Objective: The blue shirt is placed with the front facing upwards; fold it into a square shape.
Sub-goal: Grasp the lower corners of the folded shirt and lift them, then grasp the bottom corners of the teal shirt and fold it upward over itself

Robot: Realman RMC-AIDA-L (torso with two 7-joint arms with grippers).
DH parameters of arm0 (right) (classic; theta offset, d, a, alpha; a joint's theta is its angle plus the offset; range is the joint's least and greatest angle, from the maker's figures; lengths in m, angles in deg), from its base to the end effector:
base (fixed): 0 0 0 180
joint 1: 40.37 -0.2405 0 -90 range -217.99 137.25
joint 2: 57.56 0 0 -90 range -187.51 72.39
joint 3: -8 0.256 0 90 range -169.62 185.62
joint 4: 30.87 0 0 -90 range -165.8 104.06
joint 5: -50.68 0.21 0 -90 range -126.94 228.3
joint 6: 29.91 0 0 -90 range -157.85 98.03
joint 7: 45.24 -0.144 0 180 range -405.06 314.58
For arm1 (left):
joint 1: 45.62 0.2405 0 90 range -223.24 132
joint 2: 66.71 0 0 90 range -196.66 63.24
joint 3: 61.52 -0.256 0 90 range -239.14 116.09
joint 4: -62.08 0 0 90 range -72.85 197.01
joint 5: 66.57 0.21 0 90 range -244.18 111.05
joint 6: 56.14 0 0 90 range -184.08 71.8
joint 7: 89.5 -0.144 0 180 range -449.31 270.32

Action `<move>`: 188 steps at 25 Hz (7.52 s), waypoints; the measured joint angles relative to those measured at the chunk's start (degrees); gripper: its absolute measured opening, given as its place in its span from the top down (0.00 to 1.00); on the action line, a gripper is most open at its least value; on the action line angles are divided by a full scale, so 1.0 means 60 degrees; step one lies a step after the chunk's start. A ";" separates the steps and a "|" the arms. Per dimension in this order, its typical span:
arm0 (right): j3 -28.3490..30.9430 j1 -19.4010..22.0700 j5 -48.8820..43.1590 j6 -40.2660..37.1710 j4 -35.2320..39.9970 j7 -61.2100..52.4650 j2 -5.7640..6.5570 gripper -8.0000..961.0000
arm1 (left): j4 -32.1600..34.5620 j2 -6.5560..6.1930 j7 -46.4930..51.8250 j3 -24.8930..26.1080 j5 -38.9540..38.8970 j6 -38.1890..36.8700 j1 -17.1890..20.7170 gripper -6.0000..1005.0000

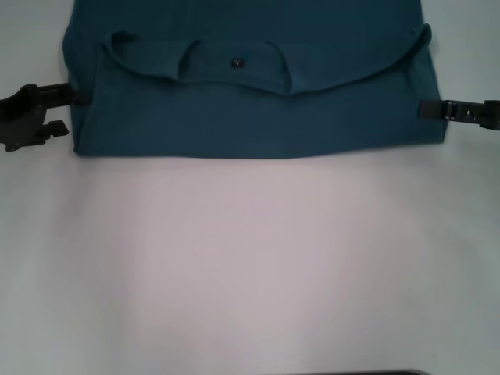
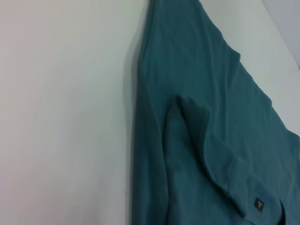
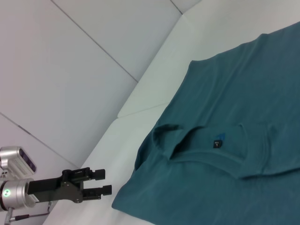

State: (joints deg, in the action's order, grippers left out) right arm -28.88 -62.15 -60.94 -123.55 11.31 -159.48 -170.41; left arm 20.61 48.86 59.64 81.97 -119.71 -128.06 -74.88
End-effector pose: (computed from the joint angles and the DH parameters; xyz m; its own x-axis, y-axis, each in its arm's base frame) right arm 0.3146 0.3026 0.0661 0.3477 -0.7505 -0.5620 -0.8792 -0.4692 0.0828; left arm -0.3281 0.3578 0.0431 -0.1372 0.8239 0.5499 0.9905 0.1188 0.0691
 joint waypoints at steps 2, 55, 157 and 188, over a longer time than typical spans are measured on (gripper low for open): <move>0.0005 -0.0009 0.0007 0.0003 0.0000 0.0001 0.0000 0.06 | 0.0032 0.0006 -0.0012 -0.0042 0.0001 0.0005 0.0003 0.25; 0.0689 -0.0198 -0.0802 -0.0224 -0.0275 -0.0732 0.0489 0.08 | -0.0283 0.0255 0.0610 -0.1086 0.0745 -0.0339 -0.0487 0.95; -0.0587 -0.1927 -0.7518 -0.3312 0.0813 -0.3400 0.0047 0.92 | -0.1564 -0.0469 -0.1476 -0.1372 0.3690 -0.7399 0.0765 0.99; 0.1733 -0.3121 -0.4785 0.0025 0.0559 -0.4507 0.1217 0.92 | -0.0544 -0.1467 0.0830 0.0008 0.3480 -0.3919 -0.2644 0.99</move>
State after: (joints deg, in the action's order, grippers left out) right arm -18.48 -80.88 -89.65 -123.40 14.67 -186.52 -163.11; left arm 17.35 40.06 64.62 82.02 -98.83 -151.57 -90.74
